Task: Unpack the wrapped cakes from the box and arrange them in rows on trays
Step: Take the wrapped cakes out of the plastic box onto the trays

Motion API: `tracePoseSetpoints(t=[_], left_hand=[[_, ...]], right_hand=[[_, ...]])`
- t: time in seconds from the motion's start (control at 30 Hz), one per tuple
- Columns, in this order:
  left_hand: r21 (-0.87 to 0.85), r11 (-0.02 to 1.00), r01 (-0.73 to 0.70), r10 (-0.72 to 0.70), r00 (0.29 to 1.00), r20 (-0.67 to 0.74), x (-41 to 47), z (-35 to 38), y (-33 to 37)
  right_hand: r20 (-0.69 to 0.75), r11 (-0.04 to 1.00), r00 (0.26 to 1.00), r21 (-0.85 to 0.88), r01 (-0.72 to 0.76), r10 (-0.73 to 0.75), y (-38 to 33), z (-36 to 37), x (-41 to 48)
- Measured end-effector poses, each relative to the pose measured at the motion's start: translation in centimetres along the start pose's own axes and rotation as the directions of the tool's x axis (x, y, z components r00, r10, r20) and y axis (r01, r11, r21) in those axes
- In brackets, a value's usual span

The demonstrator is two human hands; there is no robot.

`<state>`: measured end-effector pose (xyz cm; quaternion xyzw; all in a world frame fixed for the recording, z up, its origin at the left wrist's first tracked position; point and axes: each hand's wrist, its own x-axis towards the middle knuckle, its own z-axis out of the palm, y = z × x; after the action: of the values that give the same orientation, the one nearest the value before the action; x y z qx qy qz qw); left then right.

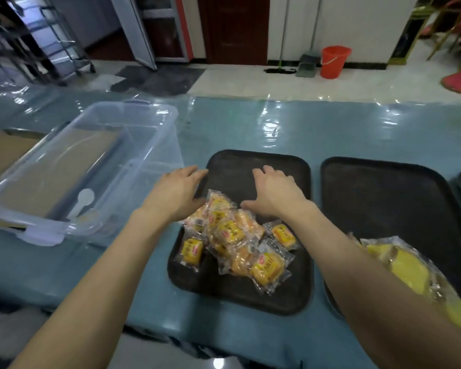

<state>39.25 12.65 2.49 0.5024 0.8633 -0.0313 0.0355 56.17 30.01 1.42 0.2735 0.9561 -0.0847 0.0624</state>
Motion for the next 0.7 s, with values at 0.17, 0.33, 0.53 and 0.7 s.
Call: tracePoseSetpoints(t=[0.17,0.33,0.53,0.7], left_hand=[[0.004,1.0,0.001,0.0,0.999,-0.046,1.1,-2.0,-6.3],[-0.04,0.999,-0.011,0.007,0.994,-0.113,2.5,-3.2,-14.3],[-0.125,0.986,-0.111,0.092,0.985,-0.147,4.0,-3.2,-26.6],[-0.126,0.984,-0.124,0.125,0.992,-0.005,4.6,-1.0,-36.0]], right_hand=[[-0.028,0.999,0.998,0.005,0.048,-0.048,-6.1,-1.2,4.1],[-0.07,0.998,0.995,0.008,0.066,-0.065,-13.1,-2.3,8.2],[-0.235,0.991,0.971,0.135,-0.009,0.04,-23.6,-3.6,12.6],[-0.193,0.984,0.98,0.177,-0.016,0.051,-32.4,-2.2,16.1]])
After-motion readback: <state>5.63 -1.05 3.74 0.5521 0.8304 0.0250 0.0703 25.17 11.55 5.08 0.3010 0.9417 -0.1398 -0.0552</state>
